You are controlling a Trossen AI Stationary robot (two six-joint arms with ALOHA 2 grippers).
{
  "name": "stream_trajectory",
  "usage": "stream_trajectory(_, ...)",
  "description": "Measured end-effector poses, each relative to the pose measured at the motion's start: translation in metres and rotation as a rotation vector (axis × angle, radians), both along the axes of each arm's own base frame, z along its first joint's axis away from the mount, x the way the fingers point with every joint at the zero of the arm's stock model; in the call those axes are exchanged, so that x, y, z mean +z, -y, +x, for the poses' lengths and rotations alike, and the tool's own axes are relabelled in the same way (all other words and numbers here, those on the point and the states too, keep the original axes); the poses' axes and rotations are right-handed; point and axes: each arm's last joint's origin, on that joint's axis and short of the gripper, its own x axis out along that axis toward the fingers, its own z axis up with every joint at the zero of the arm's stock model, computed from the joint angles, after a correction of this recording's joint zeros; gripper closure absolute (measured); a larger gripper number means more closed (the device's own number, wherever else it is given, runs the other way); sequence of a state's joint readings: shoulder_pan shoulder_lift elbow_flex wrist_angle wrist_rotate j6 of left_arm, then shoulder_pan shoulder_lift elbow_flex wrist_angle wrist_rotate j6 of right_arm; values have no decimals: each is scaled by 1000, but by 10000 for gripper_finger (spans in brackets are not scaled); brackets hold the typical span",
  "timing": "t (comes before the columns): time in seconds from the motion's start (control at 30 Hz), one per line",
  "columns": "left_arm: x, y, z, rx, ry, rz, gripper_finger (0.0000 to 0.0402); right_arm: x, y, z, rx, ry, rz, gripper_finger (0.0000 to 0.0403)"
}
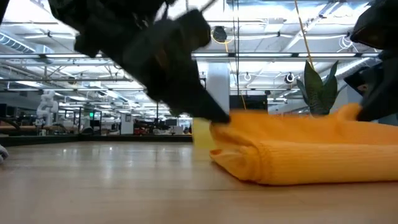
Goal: Fold microfiber towels
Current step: Fold the orange microfiber towel
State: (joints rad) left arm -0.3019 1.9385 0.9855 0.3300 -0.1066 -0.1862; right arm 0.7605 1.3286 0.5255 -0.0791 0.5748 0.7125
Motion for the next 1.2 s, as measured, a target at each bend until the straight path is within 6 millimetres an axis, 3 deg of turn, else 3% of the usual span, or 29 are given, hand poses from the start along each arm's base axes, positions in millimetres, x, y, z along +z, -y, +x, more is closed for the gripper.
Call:
stream_trajectory(0.23,36,14,-8,-17,129,50,392,9,-6,-6,54,38,14,403)
stream_trajectory(0.37,32,6,-8,55,98,126,397,13,-3,-7,-11,103,-31,403)
stream_trajectory(0.57,27,-10,-8,205,45,185,386,7,1,-6,-43,43,-17,403)
stream_trajectory(0.87,11,-14,-2,207,28,177,385,0,0,-6,-25,-21,22,403)
stream_trajectory(1.0,16,-11,0,194,81,175,377,5,-4,-9,4,0,50,403)
stream_trajectory(1.2,18,-16,6,179,132,164,396,9,-9,-16,23,-4,105,403)
